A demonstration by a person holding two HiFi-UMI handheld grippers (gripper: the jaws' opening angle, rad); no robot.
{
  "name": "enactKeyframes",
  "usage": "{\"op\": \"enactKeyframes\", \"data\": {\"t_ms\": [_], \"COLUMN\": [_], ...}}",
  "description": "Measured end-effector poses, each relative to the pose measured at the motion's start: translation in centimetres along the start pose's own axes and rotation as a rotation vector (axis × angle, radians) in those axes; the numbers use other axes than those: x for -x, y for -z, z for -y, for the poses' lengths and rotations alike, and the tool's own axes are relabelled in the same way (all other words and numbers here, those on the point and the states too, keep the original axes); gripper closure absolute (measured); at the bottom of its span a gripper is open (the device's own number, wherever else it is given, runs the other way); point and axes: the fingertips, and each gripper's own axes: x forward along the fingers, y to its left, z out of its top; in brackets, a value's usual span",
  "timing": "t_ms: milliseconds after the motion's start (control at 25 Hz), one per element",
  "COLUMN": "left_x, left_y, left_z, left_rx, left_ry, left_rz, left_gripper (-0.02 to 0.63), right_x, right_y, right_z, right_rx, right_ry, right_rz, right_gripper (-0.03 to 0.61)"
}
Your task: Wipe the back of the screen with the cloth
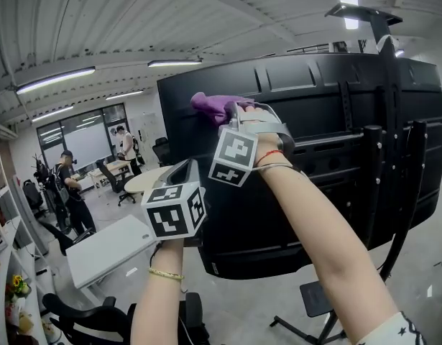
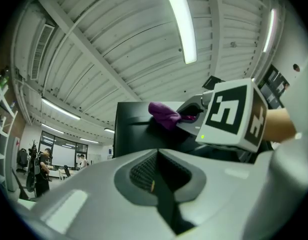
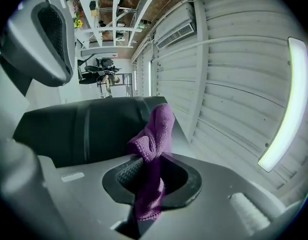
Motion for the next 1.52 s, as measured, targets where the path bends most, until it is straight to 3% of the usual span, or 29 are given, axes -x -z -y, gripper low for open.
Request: {"op": "enactKeyframes", "data": {"t_ms": [240, 400, 640, 800, 1120, 1360, 1520], "left_x": [1.1, 1.9, 3.1, 4.0, 6.3, 8.3, 9.6], "left_y": [6.3, 11.5, 17.6, 21.1, 29.3, 33.6, 32.9], "left_z": [0.4, 1.0, 2.5, 4.4, 7.2, 8.6, 8.7], "left_rx": [0.023, 0.092, 0.159, 0.148, 0.096, 0.120, 0.112], "left_ry": [0.008, 0.019, 0.028, 0.067, 0.054, 0.078, 0.076], "left_rz": [-0.049, -0.100, -0.150, -0.197, -0.296, -0.370, -0.346], "left_gripper": [0.606, 0.606, 0.606, 0.606, 0.606, 0.606, 0.606], "right_x": [2.5, 5.1, 9.1, 12.1, 17.6, 18.7, 20.0], "right_y": [1.5, 1.7, 4.0, 6.8, 11.3, 11.3, 10.6], "right_z": [-7.3, -11.7, -21.0, -27.4, -38.4, -39.4, -36.7], "right_rx": [-0.049, 0.038, 0.085, 0.072, 0.054, 0.012, -0.154], "right_ry": [-0.148, -0.154, -0.256, -0.324, -0.503, -0.494, -0.410], "right_rz": [-0.053, -0.033, -0.021, -0.040, -0.119, -0.133, -0.108], "right_gripper": [0.523, 0.523, 0.523, 0.523, 0.523, 0.525, 0.525]}}
